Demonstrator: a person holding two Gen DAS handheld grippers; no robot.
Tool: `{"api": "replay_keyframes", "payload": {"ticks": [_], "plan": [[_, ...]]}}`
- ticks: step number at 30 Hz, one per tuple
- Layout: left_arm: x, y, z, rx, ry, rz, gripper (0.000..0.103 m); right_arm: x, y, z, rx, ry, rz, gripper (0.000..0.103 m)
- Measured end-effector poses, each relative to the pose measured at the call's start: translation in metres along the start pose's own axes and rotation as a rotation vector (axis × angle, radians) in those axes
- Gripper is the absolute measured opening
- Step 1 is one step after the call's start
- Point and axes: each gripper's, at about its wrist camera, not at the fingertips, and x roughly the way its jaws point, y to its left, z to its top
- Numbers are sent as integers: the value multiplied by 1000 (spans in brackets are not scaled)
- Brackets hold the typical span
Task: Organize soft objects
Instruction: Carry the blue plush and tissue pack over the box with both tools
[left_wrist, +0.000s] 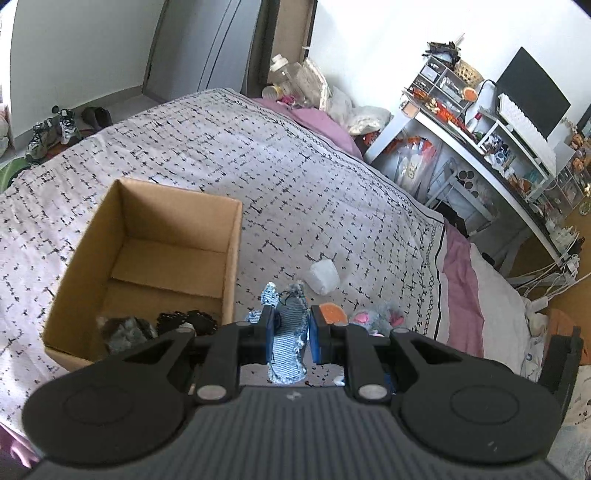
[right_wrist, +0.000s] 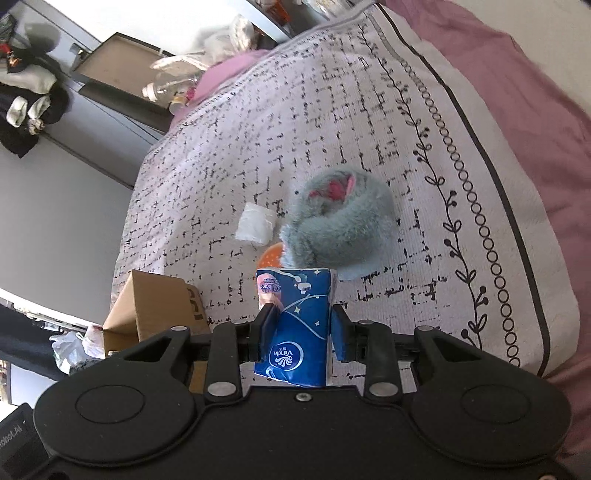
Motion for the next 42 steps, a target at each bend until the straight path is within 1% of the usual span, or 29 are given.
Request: {"api": "replay_keyframes", "payload": {"ticks": [5,11,21,31,37,42], "plan": [[-10,17,7,-8,-26,13,18,-7,8,-1,-27,-19,23,31],[-16,39,18,-22,-52,37,18,-7,21,-2,-76,-37,31,31],[-8,76,34,-62,-73,54,18,-15,56,0,-177,-74,38,31],[20,115,37,-122,-55,73,18,-6,107,1,-255,-78,69,31],[39,137,36,-157,-15,75,18,8,141,-3,-301,-53,102,31],[47,146,36,-170,-5,75,19,23,160,-7,-320,-31,109,31]]}}
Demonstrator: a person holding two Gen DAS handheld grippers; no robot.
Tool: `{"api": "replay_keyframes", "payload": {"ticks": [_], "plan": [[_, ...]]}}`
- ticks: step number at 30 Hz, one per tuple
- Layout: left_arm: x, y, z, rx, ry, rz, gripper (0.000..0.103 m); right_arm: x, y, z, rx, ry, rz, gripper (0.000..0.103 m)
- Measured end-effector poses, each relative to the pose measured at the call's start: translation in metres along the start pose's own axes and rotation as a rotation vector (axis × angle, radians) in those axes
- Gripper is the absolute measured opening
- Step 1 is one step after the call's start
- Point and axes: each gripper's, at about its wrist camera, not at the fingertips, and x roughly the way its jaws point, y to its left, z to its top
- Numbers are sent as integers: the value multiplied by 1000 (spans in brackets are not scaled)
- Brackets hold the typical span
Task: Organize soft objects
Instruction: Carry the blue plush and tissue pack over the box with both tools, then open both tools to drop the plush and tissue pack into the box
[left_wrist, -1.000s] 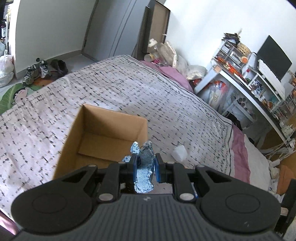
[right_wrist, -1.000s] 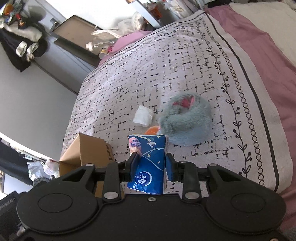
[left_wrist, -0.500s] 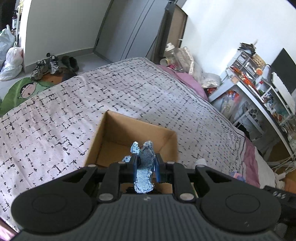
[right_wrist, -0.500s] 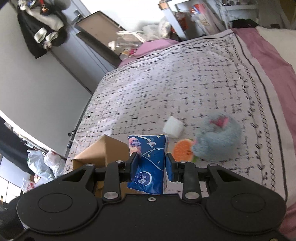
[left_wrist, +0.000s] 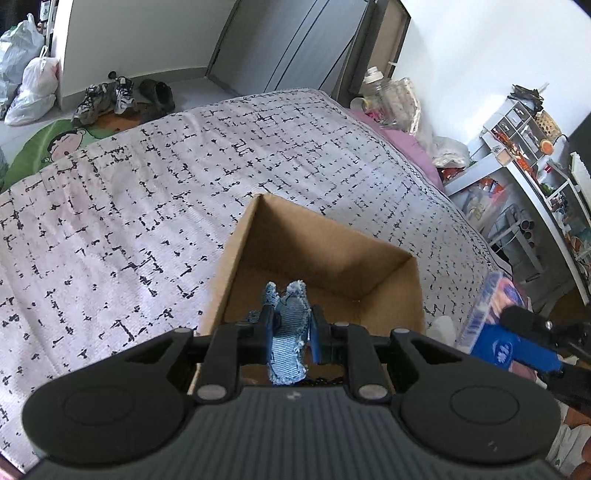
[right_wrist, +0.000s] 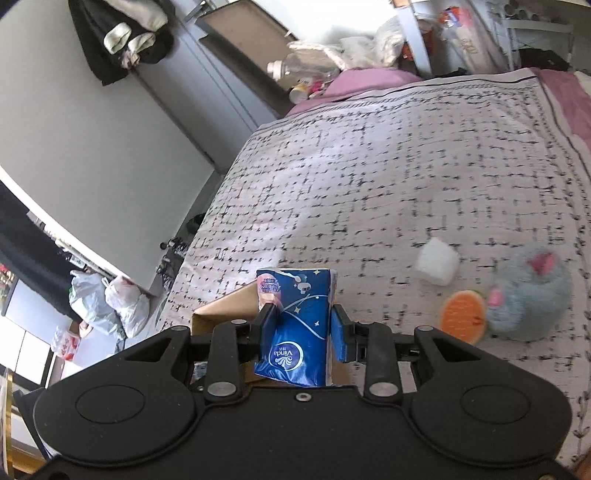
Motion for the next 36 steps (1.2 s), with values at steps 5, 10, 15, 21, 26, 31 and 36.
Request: {"api": "replay_keyframes", "payload": {"ticks": [5,10,15,21,26,31,36], "plan": [[6,6,1,-12,13,7,23,16,14,-5,-23,28,0,31],[3,6,3,-14,5,4,23,29,22,-12,-34,64,-2,32],[-4,6,6,-17,-14,4,27,39,21,-16,0,102,10,42],[-9,3,7,-7,-22,25,45,27,13,-15,15,92,-3,49],[-14,-4,7,12,-17,30,61,12,2,-13,17,78,-10,49],[-21,-13,6,32,-26,41,73,-2,-9,-15,12,69,-29,49],[-25,-24,5,69,-22,58,78,-19,-21,-15,7,50,-37,58]]}}
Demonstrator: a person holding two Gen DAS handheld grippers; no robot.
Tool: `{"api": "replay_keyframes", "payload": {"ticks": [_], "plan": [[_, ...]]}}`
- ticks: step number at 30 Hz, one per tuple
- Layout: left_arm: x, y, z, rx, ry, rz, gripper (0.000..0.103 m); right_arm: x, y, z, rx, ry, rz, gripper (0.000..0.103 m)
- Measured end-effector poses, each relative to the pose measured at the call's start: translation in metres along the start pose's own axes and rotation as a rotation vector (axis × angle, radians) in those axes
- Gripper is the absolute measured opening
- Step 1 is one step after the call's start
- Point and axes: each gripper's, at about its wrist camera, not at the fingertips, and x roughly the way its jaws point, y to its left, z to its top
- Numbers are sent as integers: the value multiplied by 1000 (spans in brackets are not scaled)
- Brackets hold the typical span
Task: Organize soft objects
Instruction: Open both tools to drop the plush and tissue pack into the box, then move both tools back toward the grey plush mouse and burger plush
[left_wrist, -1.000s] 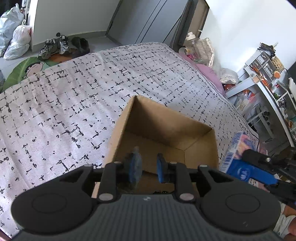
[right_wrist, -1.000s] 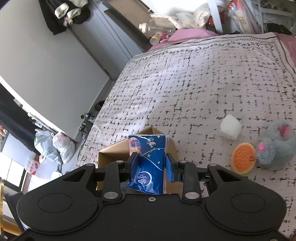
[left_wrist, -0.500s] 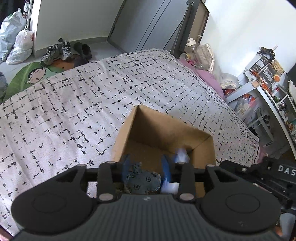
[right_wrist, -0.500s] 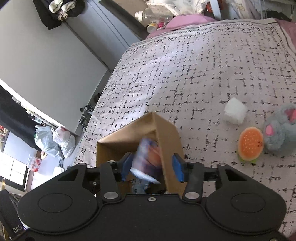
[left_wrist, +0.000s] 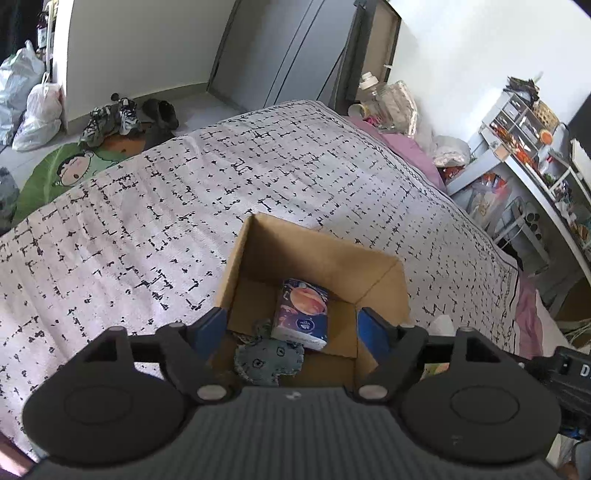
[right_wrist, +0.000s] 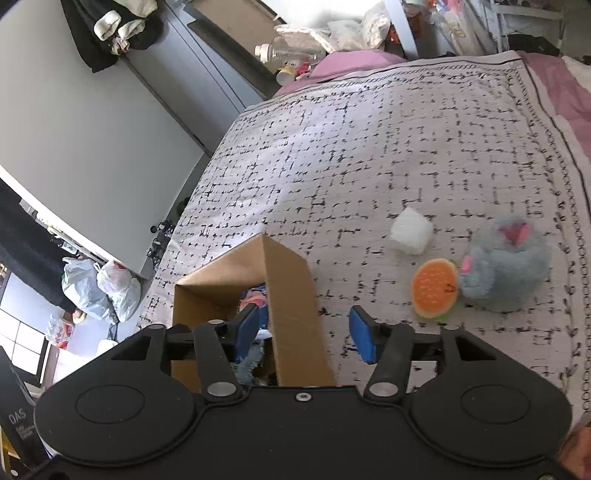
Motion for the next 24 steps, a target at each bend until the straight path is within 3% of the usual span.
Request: {"api": "replay_keyframes", "payload": {"ticks": [4,9,13,15,24], "plan": [[-4,-11,-3,25,12,18,80,-11,-11,1,-2,-15,-13,63],[-11,-27,-8,61,26,42,83,-26,-24,3,-5,-38,-17,81],[-16,-41,-12,92,28,47,87,-35,-36,2,3,-43,-8,85],[-19,-48,-14,112,22,57,90,-38,-41,2,5,-44,-5,92],[-29,-76,-25,150,21,70,102,-58,-63,-1,-12,-82,-20,103]]}}
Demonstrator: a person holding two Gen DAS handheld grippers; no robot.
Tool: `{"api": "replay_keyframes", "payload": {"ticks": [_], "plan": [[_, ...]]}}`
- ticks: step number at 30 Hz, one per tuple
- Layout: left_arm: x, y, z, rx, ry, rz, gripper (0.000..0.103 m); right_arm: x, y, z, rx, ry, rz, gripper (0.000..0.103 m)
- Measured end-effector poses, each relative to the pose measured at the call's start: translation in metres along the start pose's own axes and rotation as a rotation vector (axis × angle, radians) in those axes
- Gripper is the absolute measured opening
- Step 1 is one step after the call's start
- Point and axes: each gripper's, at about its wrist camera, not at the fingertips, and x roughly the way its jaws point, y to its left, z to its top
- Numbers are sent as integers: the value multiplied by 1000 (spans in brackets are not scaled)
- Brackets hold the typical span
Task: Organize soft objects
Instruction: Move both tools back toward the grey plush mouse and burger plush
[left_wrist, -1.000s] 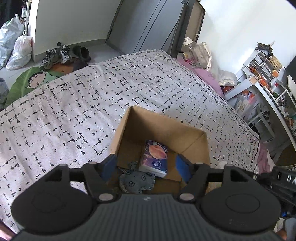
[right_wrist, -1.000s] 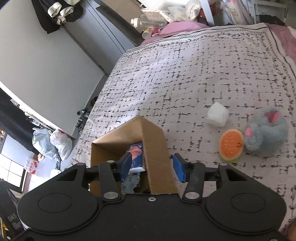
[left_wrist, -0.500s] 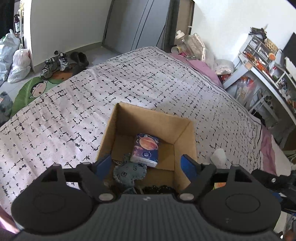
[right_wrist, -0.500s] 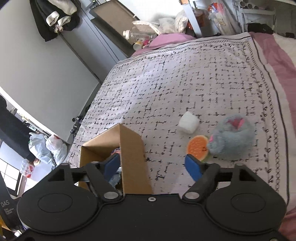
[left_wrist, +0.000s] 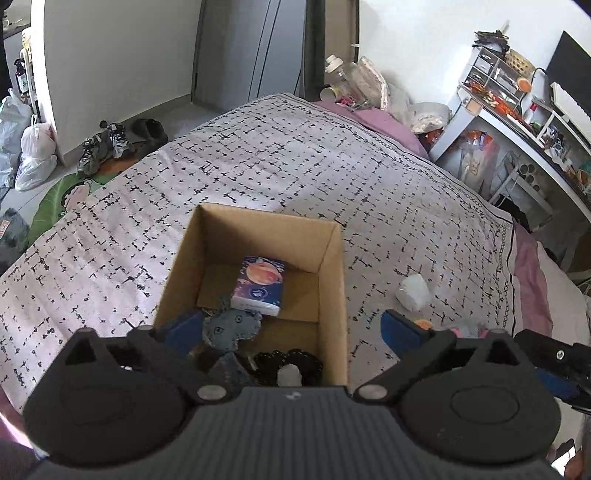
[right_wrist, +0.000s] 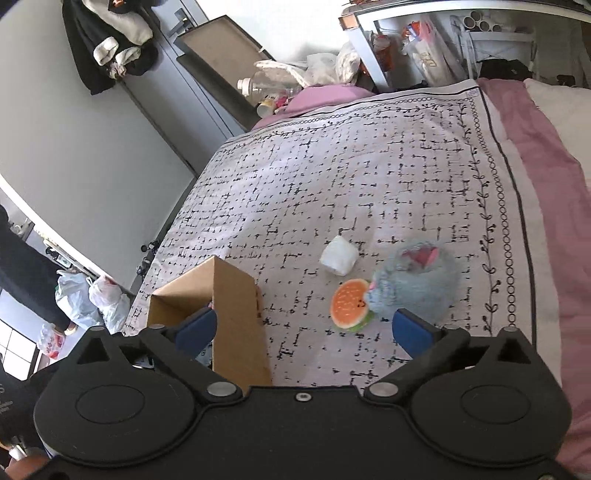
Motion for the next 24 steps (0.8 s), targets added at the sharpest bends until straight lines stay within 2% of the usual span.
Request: {"api": "replay_keyframes", "payload": {"ticks": [16,24], "plan": [[-6,-61,-22,55,50,-33,102,-14,-51,-2,117,19,-40,103],[-2,-87,-29,96,77,-3,102,-12,-78,-2,209,26,-59,103]]}}
